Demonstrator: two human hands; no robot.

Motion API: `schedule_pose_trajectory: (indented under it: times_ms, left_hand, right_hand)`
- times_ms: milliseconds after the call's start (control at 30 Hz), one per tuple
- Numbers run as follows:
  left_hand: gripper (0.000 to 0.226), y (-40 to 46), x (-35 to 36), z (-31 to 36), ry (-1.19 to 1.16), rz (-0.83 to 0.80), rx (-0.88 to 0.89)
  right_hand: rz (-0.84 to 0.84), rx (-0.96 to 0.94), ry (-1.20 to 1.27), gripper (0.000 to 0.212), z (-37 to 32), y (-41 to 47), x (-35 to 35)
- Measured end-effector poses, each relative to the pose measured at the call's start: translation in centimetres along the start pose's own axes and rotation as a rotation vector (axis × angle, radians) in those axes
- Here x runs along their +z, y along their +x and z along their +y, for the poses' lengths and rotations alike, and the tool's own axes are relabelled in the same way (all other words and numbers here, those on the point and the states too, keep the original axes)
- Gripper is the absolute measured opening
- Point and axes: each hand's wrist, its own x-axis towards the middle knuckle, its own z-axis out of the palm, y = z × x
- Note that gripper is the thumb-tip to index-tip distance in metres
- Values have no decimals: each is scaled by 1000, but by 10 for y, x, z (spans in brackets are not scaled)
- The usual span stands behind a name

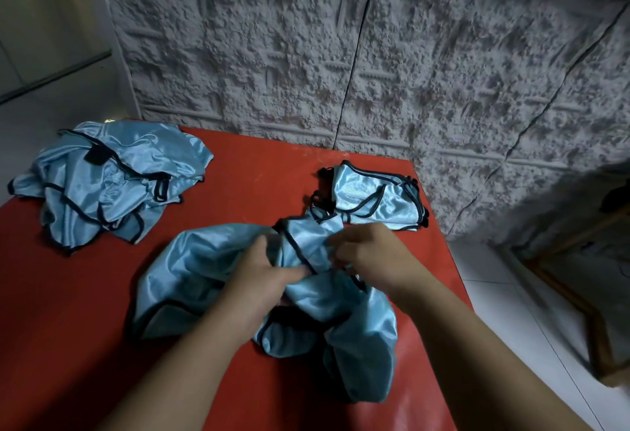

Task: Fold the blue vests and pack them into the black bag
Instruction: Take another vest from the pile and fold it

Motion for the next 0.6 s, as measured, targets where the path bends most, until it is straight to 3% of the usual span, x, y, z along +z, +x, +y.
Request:
schedule_pose_trajectory:
  times_ms: [33, 100, 167, 233, 333, 433, 533, 600]
  left_hand:
    - [28, 4, -3, -3, -31, 36, -36]
    - [27, 13, -12, -4, -83, 73, -49]
    - [24, 20, -25, 1, -148, 148, -24]
    - [22, 26, -40, 5, -220, 273, 25]
    - [25, 33, -64, 9, -374, 505, 127]
    - [24, 35, -83, 14, -517, 689, 245]
    - [24, 41, -88, 7, -447, 732, 255]
    - [43, 37, -80, 5, -177, 837, 249]
  right_hand:
    - [19, -15, -270, 35, 12, 3, -4]
    - [-110, 41, -645, 55, 34, 2, -3]
    - [-188, 136, -768, 46, 56, 2, 1]
    - [-126, 157, -790, 27, 67, 4, 2]
    - [233, 136, -552, 6, 59, 6, -6]
    - [577, 23, -138, 9, 33, 2, -10]
    - [622, -82, 84, 11, 14, -2, -3]
    - [536, -94, 218, 13, 4, -5, 4]
